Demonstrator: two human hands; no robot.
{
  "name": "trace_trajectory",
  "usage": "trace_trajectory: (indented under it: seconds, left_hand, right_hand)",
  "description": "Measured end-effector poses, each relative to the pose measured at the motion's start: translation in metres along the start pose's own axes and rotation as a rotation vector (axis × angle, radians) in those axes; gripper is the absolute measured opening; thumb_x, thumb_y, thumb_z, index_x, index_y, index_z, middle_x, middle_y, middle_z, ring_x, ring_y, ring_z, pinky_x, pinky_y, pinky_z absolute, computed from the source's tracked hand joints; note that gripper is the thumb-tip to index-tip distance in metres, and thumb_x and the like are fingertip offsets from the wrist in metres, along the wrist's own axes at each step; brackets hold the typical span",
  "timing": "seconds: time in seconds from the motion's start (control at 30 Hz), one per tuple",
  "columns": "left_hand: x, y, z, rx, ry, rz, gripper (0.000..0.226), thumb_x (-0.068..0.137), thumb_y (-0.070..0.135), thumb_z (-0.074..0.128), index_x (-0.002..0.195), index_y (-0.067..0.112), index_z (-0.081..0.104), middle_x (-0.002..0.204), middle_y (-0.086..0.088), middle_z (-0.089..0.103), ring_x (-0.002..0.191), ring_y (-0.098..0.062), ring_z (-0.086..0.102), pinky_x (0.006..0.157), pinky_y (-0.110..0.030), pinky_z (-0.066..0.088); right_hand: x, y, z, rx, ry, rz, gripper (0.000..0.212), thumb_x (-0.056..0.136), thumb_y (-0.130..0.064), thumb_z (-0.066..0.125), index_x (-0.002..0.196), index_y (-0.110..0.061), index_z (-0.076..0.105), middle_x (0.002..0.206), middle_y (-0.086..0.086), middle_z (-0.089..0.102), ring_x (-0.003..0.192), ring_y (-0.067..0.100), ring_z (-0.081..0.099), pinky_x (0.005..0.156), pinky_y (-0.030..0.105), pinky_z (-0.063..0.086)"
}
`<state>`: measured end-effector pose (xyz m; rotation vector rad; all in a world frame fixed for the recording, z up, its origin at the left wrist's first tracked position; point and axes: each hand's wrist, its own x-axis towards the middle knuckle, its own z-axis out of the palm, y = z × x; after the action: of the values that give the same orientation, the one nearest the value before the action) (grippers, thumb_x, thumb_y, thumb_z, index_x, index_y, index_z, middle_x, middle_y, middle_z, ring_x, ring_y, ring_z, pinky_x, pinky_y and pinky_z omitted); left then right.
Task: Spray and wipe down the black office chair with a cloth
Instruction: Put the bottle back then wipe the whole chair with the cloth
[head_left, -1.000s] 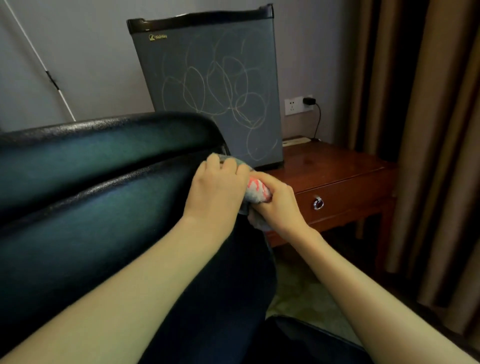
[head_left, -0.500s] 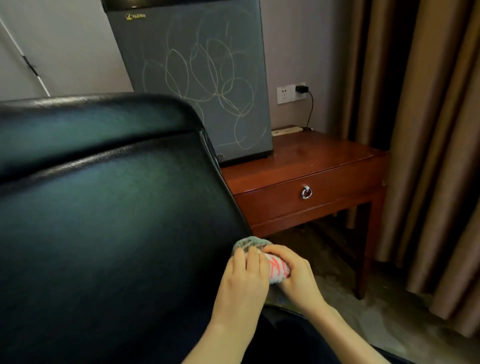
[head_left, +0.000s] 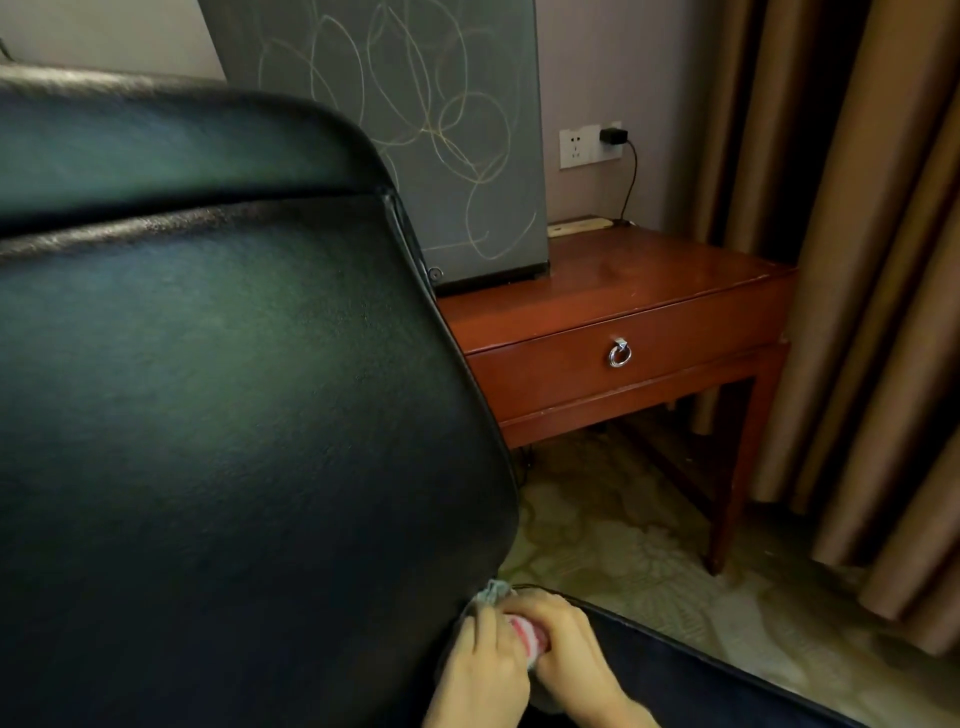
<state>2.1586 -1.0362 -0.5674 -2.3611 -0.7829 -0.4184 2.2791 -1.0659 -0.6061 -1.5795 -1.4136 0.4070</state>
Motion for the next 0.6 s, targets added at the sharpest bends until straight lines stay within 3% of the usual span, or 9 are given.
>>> trace_trajectory:
  seconds: [0.17, 0.3, 0.4, 0.47, 0.53, 0.6]
  left_hand:
    - [-0.009, -0.001, -0.017, -0.053, 0.086, -0.071, 0.034, 0.066, 0.009, 0.039, 0.058, 0.006, 0.073, 0.065, -0.01, 0.069, 0.076, -0.027, 0.041, 0.068, -0.032, 0.034]
    - [-0.008, -0.019, -0.079, -0.116, 0.102, -0.068, 0.032, 0.066, 0.009, 0.043, 0.058, 0.013, 0.073, 0.066, -0.004, 0.069, 0.064, -0.024, 0.062, 0.058, -0.026, 0.05]
    - [-0.014, -0.051, -0.142, -0.195, 0.096, -0.031, 0.032, 0.068, 0.012, 0.044, 0.068, 0.014, 0.076, 0.07, -0.002, 0.069, 0.065, -0.019, 0.068, 0.058, -0.022, 0.053]
    - [-0.024, -0.079, -0.185, -0.2, 0.125, -0.029, 0.018, 0.064, 0.017, 0.061, 0.074, 0.015, 0.075, 0.073, -0.001, 0.068, 0.068, -0.019, 0.068, 0.061, -0.024, 0.054]
    - [-0.039, -0.11, -0.228, -0.236, 0.09, -0.051, 0.034, 0.046, 0.018, 0.082, 0.079, 0.015, 0.073, 0.075, 0.0, 0.067, 0.07, -0.02, 0.066, 0.063, -0.026, 0.056]
    - [-0.058, -0.141, -0.269, -0.252, 0.112, -0.108, 0.042, 0.043, 0.015, 0.085, 0.082, 0.017, 0.07, 0.076, 0.0, 0.065, 0.07, -0.02, 0.063, 0.063, -0.026, 0.055]
  right_hand:
    - [-0.012, -0.021, -0.023, -0.105, -0.019, 0.02, 0.045, 0.069, -0.018, 0.071, 0.095, -0.054, 0.063, 0.102, -0.027, 0.064, 0.101, -0.005, 0.058, 0.088, 0.014, 0.043]
    - [-0.022, -0.06, -0.057, -0.179, 0.026, -0.087, 0.039, 0.072, -0.022, 0.074, 0.104, -0.043, 0.067, 0.111, -0.021, 0.064, 0.11, -0.002, 0.057, 0.093, 0.021, 0.044]
    - [-0.024, -0.123, -0.077, -0.221, 0.039, -0.13, 0.042, 0.069, -0.021, 0.072, 0.103, -0.045, 0.066, 0.11, -0.024, 0.062, 0.108, -0.002, 0.056, 0.092, 0.022, 0.044]
    - [-0.027, -0.172, -0.085, -0.246, 0.023, -0.164, 0.045, 0.068, -0.018, 0.067, 0.105, -0.043, 0.066, 0.111, -0.024, 0.06, 0.107, -0.003, 0.053, 0.093, 0.024, 0.044]
    - [-0.032, -0.221, -0.087, -0.259, 0.026, -0.226, 0.047, 0.069, -0.014, 0.069, 0.108, -0.038, 0.066, 0.114, -0.021, 0.061, 0.107, 0.001, 0.054, 0.093, 0.029, 0.047]
    - [-0.036, -0.269, -0.082, -0.262, 0.044, -0.302, 0.051, 0.065, -0.006, 0.074, 0.109, -0.031, 0.067, 0.115, -0.013, 0.062, 0.106, 0.007, 0.056, 0.093, 0.031, 0.048]
